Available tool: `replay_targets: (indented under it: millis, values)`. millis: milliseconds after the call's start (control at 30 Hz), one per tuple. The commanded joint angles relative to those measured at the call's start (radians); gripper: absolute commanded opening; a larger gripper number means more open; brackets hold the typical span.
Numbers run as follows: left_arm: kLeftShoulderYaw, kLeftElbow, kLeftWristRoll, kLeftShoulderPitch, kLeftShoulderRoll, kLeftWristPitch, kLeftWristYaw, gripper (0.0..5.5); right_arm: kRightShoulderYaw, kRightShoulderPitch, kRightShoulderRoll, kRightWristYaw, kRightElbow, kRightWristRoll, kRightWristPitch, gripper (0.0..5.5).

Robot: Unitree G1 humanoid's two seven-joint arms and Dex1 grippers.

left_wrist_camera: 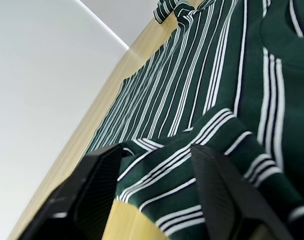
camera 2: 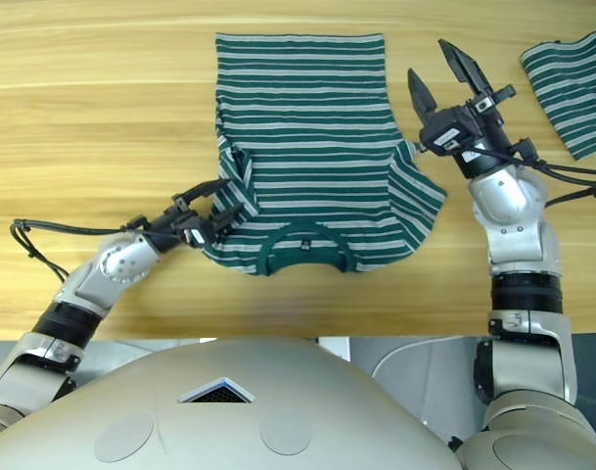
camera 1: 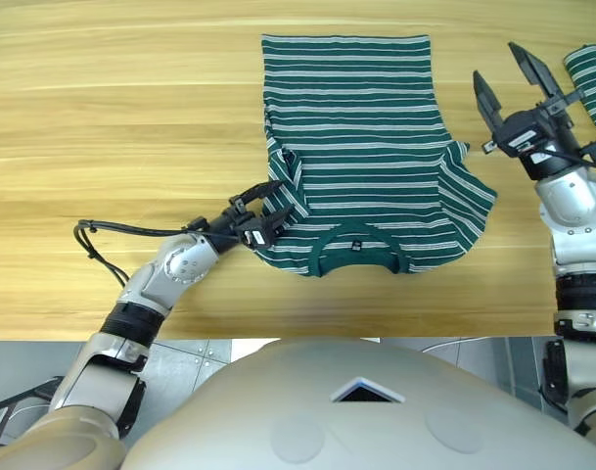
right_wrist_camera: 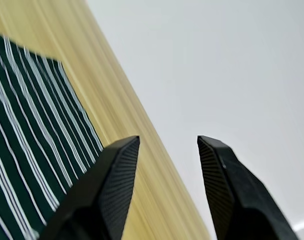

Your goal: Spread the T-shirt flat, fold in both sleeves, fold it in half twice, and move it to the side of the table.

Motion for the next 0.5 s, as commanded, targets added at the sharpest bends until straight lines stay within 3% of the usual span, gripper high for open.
replay_targets:
  millis: [33,133,267,500]
  values:
    - [0.022,0.016,0.037,0.032,0.023,0.026,0.023,2.74,-0.065,0.086,-0.084,-0.104,-0.002,-0.164,0.069,2.14]
    - [0.037,-0.016,0.042,0.036,0.025,0.010,0.046,2.74,-0.033,0.163,-0.100,-0.165,0.001,-0.294,0.140,2.14]
    - [0.069,-0.063,0.001,0.038,0.026,-0.014,0.045,2.74,0.065,0.284,-0.114,-0.119,0.023,-0.385,0.191,2.14]
    - [0.088,-0.127,-0.031,0.056,0.028,-0.022,0.026,2.74,0.208,0.259,-0.124,-0.044,0.102,-0.434,0.259,2.14]
